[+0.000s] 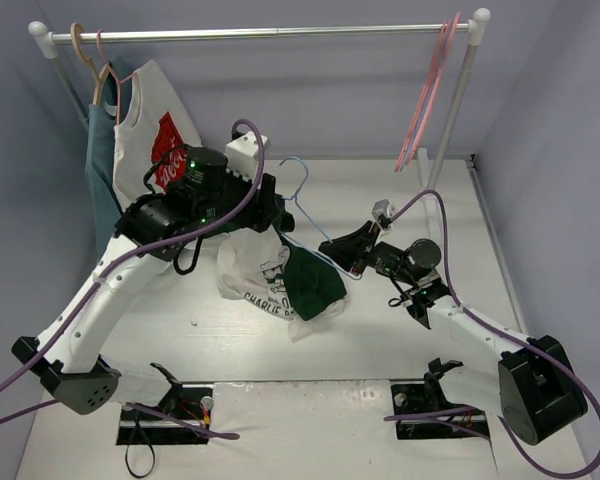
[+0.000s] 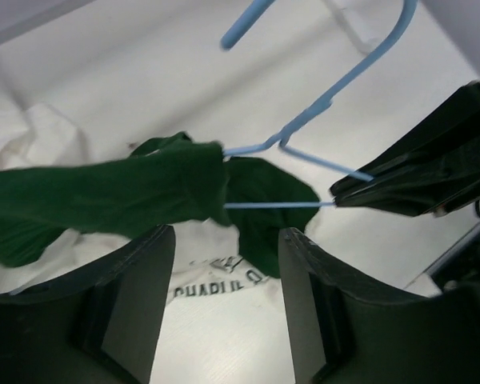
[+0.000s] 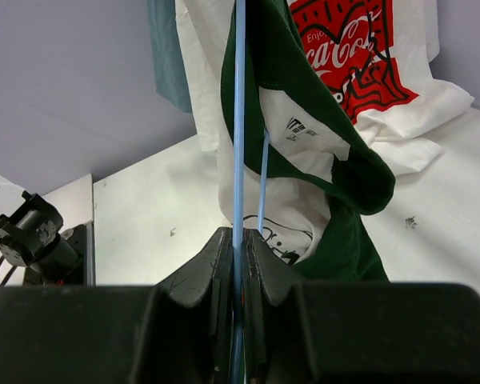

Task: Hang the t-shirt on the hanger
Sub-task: Place tshirt on hanger

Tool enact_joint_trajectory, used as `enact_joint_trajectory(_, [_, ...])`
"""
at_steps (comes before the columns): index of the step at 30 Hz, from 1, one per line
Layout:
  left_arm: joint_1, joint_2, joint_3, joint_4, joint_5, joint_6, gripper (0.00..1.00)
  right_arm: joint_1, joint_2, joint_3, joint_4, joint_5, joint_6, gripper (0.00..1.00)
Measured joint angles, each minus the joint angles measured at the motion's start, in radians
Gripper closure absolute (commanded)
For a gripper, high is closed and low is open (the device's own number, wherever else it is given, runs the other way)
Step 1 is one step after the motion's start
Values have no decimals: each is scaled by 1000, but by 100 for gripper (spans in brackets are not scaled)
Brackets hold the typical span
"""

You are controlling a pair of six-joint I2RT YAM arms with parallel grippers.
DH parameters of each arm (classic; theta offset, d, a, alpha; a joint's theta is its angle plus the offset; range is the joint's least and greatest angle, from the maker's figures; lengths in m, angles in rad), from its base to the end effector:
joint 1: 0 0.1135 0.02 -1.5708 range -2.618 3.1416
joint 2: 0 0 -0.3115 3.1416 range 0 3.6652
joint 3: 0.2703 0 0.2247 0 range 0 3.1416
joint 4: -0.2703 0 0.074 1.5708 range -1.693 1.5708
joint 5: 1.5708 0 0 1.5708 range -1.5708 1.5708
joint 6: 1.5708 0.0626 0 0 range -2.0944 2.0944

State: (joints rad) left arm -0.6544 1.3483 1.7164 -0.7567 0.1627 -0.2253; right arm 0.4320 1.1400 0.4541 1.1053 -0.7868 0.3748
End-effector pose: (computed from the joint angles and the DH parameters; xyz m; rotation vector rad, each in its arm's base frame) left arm 0.1980 -0.1647 0.4998 0.5393 1.9546 -0.7279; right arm 0.1662 0.1254 0.3540 -0.7688 1.1297 1.1357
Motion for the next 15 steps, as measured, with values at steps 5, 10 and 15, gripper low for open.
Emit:
enact_joint_trajectory(5, [4, -61, 0, -78, -107, 95, 41, -7, 25, 0, 18, -25, 7, 100])
enact_joint_trajectory(10, [80, -54, 2, -95, -93, 204, 38, -7, 37, 0, 21, -52, 14, 100])
enact_joint_trajectory(15, [227, 37, 38, -116, 84, 316, 36, -8, 37, 0, 21, -78, 14, 100])
